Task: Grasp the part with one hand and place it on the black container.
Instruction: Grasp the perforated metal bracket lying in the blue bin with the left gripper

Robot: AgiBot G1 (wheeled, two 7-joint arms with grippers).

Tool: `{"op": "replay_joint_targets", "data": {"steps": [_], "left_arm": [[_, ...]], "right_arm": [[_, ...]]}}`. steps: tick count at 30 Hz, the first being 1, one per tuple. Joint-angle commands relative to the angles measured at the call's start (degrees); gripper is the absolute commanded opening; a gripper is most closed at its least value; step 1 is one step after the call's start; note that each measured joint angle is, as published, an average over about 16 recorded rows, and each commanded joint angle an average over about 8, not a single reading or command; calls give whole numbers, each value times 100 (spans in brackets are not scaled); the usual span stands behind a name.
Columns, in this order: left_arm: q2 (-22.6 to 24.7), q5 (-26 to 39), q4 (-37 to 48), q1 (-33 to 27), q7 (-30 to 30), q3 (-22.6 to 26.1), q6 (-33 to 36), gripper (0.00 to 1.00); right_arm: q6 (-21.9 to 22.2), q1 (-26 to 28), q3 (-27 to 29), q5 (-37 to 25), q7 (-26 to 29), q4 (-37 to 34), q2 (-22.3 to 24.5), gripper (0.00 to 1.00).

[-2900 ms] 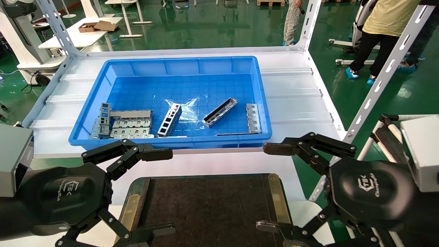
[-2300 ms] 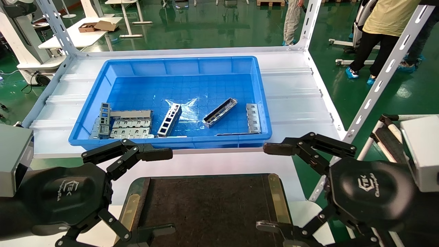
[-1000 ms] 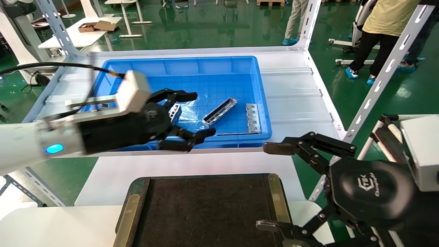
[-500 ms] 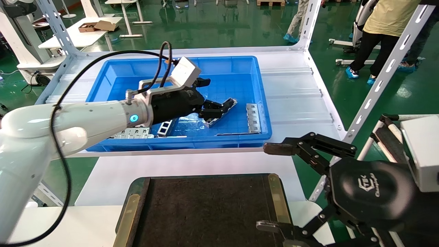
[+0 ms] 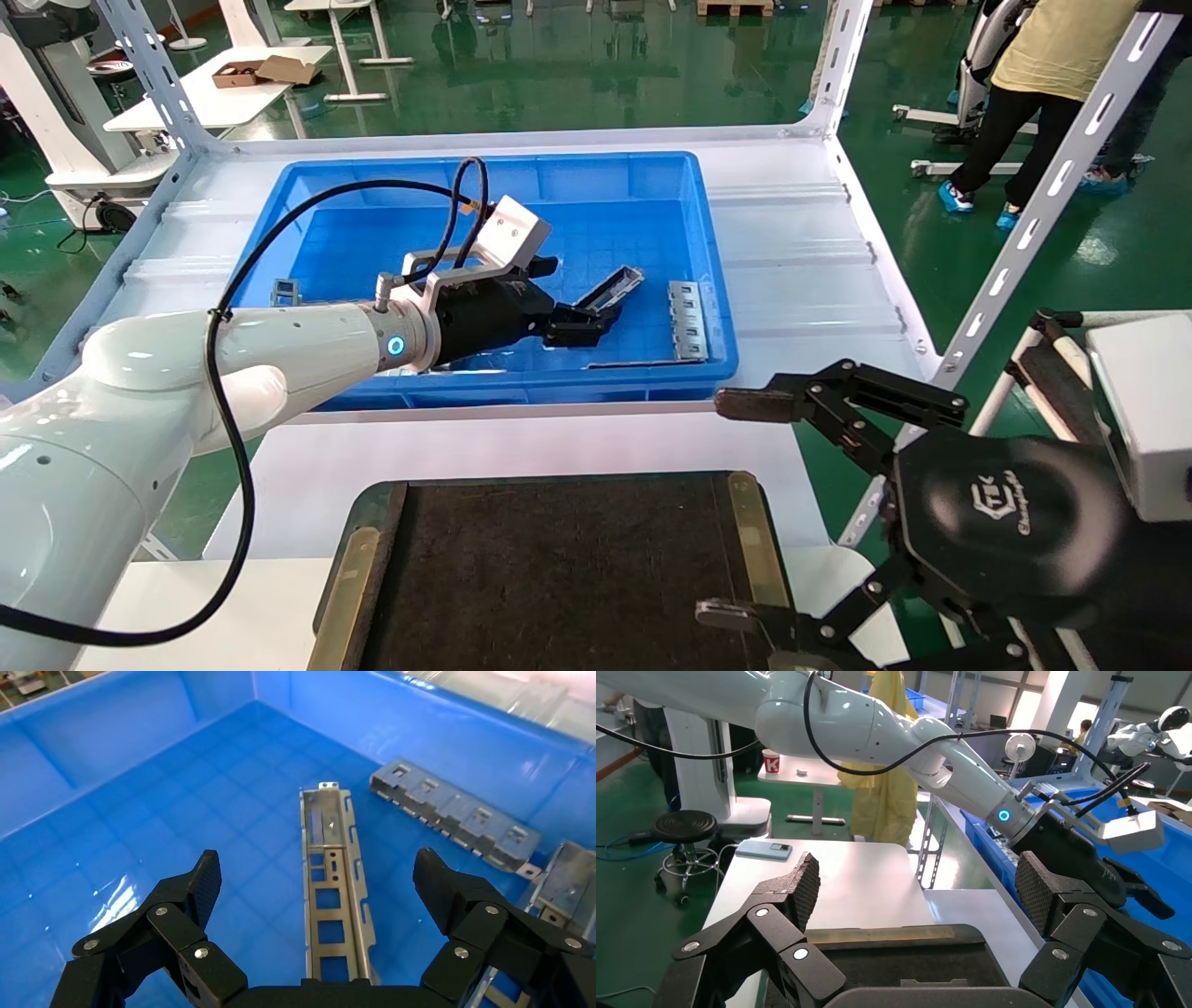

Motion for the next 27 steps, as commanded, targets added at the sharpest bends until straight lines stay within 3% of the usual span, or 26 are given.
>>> {"op": "replay_joint_targets", "data": {"steps": [1,2,27], "left_arm": [[6,-19,-27,33,-81,103,-81,6],[7,-36,-49,45,-120,156,-121,0],[-16,-680,-273,95,-640,1221,-572,0]], "right_arm": [[0,0,0,0,0,0,0,1],[0,0,-1,0,0,0,0,0],[3,1,-6,4,-3,0,2,0]]}}
